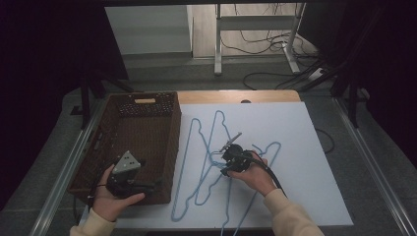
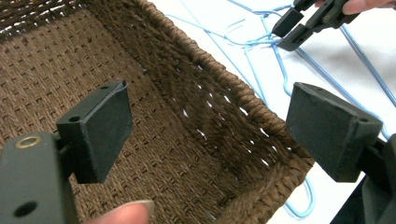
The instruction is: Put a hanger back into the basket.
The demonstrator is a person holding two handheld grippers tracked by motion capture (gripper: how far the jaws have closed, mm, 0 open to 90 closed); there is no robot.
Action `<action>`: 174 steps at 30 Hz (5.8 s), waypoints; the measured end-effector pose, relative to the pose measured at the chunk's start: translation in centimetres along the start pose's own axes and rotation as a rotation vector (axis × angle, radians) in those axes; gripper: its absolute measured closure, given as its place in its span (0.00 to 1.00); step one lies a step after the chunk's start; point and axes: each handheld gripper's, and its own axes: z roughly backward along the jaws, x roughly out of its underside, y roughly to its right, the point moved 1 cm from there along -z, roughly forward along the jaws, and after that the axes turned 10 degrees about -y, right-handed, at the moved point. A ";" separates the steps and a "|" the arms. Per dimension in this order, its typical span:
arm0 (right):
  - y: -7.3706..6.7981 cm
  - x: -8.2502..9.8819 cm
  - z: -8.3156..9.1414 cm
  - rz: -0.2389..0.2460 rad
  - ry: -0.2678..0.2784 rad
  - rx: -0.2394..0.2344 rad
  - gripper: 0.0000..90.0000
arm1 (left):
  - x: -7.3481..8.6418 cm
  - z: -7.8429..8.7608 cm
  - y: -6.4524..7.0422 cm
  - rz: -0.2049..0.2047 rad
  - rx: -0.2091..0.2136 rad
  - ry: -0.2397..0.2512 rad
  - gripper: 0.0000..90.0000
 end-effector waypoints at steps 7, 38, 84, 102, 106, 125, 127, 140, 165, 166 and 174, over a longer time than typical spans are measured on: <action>0.0 -0.2 -0.6 0.009 -0.033 0.021 0.76 | 0.0 0.0 0.1 -0.004 0.001 -0.001 0.17; -0.4 0.8 3.3 0.031 0.100 0.102 0.89 | -1.2 0.6 1.6 -0.009 -0.007 0.003 0.18; 0.9 2.7 6.8 -0.091 0.271 0.072 0.88 | -8.8 -12.8 9.7 0.034 0.372 -0.208 0.27; 1.0 2.9 7.0 -0.117 0.283 0.062 0.88 | -9.3 -16.7 10.7 0.066 0.514 -0.238 0.84; 1.0 3.1 7.1 -0.123 0.286 0.056 0.88 | -9.4 -16.7 10.8 0.060 0.535 -0.240 0.91; 2.6 7.7 10.6 -0.142 0.626 0.093 0.33 | -11.1 -14.3 9.9 0.088 0.559 -0.122 0.96; 3.0 8.7 11.0 -0.157 0.656 0.105 0.33 | -11.6 -13.5 9.7 0.086 0.579 -0.087 0.96; 4.9 12.9 11.3 -0.210 0.703 0.058 0.31 | -13.0 -10.9 8.3 0.086 0.576 -0.029 0.96; 5.8 13.4 9.0 -0.235 0.576 0.031 0.29 | -11.4 -0.4 0.8 0.123 0.509 0.177 0.96; 5.8 13.4 8.9 -0.234 0.573 0.031 0.29 | -11.2 0.0 0.3 0.128 0.503 0.183 0.96; 5.8 13.2 8.5 -0.234 0.542 0.023 0.28 | -9.6 1.8 -2.8 0.186 0.477 0.217 0.96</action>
